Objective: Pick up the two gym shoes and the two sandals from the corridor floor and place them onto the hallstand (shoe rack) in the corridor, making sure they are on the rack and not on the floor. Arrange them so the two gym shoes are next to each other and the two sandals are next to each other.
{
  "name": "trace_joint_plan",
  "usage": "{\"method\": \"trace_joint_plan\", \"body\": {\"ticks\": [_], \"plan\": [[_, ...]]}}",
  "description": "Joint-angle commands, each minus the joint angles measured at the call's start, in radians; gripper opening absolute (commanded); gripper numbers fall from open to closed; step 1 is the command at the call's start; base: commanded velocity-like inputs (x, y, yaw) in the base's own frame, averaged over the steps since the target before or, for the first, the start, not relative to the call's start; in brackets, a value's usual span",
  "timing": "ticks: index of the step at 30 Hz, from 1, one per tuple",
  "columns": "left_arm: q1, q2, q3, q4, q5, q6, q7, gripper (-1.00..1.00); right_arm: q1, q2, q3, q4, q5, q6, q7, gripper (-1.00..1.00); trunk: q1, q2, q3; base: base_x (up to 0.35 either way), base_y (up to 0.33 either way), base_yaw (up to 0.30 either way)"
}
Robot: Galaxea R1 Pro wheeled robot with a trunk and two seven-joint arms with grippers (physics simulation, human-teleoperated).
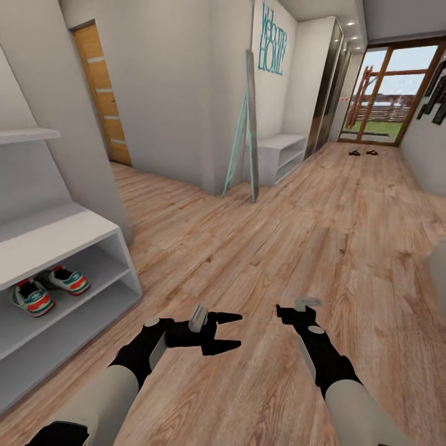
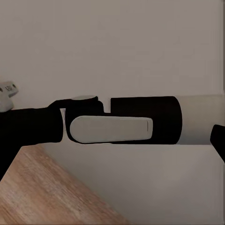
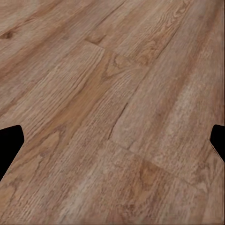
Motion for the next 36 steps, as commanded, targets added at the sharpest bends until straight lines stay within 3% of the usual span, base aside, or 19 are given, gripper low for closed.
{"method": "trace_joint_plan", "body": {"ticks": [1,9,18,29,36], "plan": [[0.000,0.001,-0.006,0.000,0.008,-0.001,-0.001,1.00,0.000,0.001,-0.004,-0.002,0.010,0.005,0.000,1.00,0.000,0.000,0.000,0.000,0.000,-0.212],[0.000,0.002,-0.006,0.000,0.008,-0.001,-0.001,1.00,0.000,0.001,-0.004,-0.002,0.010,0.005,0.001,1.00,0.000,0.000,0.010,0.000,0.000,-0.212],[0.000,0.002,-0.006,0.000,0.008,-0.001,-0.001,1.00,0.000,0.001,-0.004,-0.002,0.010,0.005,0.002,1.00,0.034,-0.063,-0.008,0.000,0.000,-0.212],[0.000,0.001,-0.006,0.000,0.008,-0.001,-0.001,1.00,0.000,0.001,-0.004,-0.001,0.010,0.001,0.002,1.00,0.039,-0.066,-0.037,0.000,0.000,-0.212],[0.000,0.002,-0.006,0.000,0.008,-0.001,-0.001,1.00,0.000,0.001,-0.004,-0.001,0.010,0.001,0.002,1.00,0.039,-0.066,-0.028,0.000,0.000,-0.212]]}}
